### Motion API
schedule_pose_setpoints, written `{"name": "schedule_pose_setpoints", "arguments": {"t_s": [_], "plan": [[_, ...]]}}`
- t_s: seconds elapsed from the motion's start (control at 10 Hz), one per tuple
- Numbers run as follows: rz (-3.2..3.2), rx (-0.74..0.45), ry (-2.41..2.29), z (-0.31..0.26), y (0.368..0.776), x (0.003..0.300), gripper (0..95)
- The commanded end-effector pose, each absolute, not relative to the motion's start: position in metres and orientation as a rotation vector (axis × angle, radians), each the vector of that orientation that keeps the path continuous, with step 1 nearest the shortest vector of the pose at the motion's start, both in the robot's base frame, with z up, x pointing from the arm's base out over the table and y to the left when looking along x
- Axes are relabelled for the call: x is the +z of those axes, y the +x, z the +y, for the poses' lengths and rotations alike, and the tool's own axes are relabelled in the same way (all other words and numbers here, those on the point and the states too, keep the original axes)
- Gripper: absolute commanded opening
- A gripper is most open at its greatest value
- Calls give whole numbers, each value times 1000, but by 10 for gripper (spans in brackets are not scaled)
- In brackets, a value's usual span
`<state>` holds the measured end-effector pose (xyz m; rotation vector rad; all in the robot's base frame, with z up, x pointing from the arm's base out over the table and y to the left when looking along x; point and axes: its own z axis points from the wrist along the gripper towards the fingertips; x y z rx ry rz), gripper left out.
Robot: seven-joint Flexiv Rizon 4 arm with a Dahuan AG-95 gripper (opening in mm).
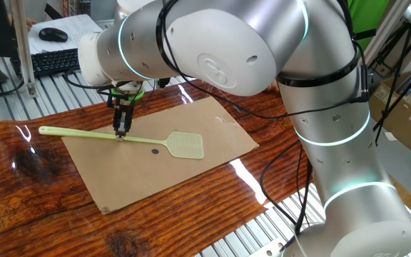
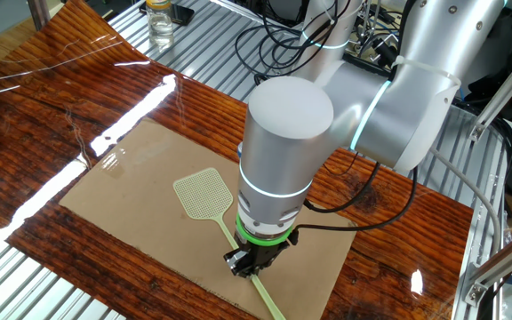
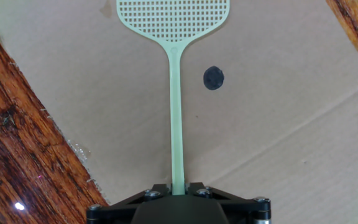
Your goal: Swat with a flyswatter
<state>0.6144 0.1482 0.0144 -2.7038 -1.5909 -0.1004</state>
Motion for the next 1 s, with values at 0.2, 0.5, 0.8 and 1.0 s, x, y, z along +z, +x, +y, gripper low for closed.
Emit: {"name": "schedule_pose_setpoints", "arguments": {"t_s": [0.2,0.5,0.8,1.0], "plan": [[-1591,-100,-2704,148,615,14,0],[-1591,-100,-2704,148,615,14,0],[-1917,-94,-2250,157,649,98,0],[-1925,-92,-2242,157,649,98,0]]}}
